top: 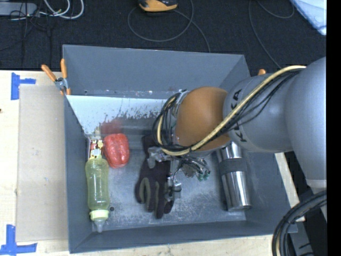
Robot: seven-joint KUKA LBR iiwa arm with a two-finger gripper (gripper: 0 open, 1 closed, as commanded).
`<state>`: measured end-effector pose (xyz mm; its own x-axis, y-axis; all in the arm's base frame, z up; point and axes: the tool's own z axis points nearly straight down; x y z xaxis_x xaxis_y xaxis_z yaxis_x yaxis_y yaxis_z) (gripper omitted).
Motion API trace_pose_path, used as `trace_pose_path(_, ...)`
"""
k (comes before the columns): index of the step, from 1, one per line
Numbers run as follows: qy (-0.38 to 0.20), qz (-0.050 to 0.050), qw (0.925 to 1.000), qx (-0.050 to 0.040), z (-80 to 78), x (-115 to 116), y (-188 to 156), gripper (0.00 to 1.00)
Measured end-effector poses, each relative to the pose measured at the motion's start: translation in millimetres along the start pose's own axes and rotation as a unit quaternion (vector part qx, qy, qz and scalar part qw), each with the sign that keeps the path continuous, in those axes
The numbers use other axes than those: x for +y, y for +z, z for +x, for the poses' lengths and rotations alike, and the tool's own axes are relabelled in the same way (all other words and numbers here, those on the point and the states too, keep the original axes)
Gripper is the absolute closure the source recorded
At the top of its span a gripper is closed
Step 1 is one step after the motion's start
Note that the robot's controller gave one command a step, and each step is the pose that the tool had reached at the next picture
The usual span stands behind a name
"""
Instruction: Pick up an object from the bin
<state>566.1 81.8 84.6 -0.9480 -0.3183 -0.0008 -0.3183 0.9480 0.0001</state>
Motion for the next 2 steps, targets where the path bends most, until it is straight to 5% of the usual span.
trace_pose_path(1, -0.138, -0.001, 0.9904, 0.0014, -20.3, -14.1, 18.0, 0.00)
trace_pose_path(2, -0.197, 0.000, 0.9805, -0.0008, -18.9, -10.0, 15.4, 0.00)
